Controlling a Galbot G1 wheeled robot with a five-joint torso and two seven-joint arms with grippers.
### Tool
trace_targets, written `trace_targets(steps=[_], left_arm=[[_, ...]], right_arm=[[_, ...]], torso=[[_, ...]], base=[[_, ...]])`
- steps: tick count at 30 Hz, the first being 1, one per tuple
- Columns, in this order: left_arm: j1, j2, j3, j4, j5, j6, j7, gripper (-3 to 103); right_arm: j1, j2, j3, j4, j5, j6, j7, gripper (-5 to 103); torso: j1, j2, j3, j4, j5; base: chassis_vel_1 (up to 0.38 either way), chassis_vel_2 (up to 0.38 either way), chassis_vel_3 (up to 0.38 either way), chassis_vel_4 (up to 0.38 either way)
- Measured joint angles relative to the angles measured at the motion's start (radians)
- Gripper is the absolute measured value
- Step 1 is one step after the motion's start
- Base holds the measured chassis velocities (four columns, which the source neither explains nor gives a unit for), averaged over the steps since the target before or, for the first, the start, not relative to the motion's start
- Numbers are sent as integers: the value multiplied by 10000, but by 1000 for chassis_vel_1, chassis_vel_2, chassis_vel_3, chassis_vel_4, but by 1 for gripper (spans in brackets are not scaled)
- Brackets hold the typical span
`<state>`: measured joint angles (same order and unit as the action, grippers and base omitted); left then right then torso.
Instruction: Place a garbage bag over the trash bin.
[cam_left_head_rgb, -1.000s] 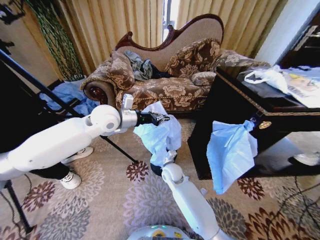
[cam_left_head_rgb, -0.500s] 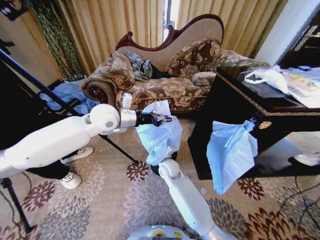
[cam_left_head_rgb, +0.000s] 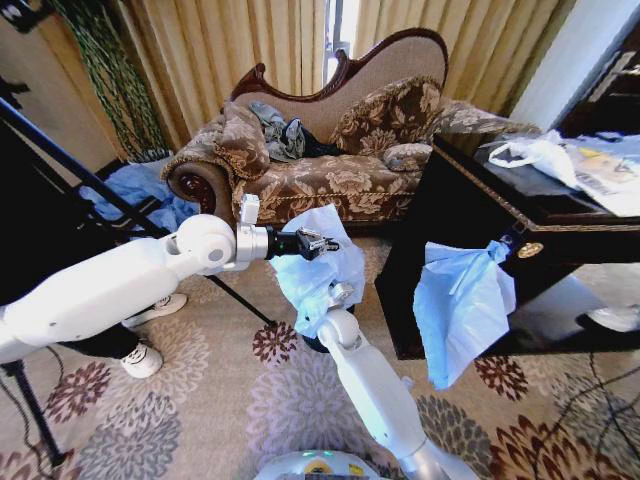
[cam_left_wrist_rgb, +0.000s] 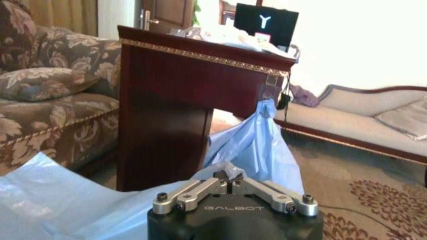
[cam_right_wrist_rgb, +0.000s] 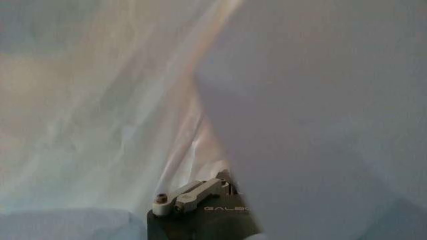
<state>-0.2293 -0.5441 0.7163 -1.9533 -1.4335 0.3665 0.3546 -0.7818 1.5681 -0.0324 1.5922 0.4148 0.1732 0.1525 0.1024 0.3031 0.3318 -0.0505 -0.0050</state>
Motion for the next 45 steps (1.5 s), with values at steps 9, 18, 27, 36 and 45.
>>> trace_targets(steps=[9, 18, 27, 36, 45], left_arm=[[134, -18, -181, -192, -333, -5, -10, 0], [594, 366, -740, -520, -1036, 42, -201, 0], [2307, 1278, -2339, -1414, -1818, 95, -538, 0], [5191, 1985, -5626, -2119, -2233, -87, -716, 0], [8925, 2262, -8196, -2594, -1607, -1053, -670, 0]], right_arm=[[304, 190, 314, -625, -154, 222, -21, 0], [661, 359, 590, -1262, -286, 460, -110, 0], [1083, 408, 771, -2172, -1167, 513, -174, 0], [998, 68, 497, -2068, -2615, -106, -186, 0], [911, -901, 166, -1880, -4260, -750, -278, 0]], torso=[[0, 0, 0, 0, 1], [0, 0, 0, 0, 1], [-1, 0, 0, 3, 0], [-1, 1, -1, -2, 2], [-1, 0, -2, -1, 0]], base=[[0, 0, 0, 0], [0, 0, 0, 0], [0, 0, 0, 0], [0, 0, 0, 0], [0, 0, 0, 0]])
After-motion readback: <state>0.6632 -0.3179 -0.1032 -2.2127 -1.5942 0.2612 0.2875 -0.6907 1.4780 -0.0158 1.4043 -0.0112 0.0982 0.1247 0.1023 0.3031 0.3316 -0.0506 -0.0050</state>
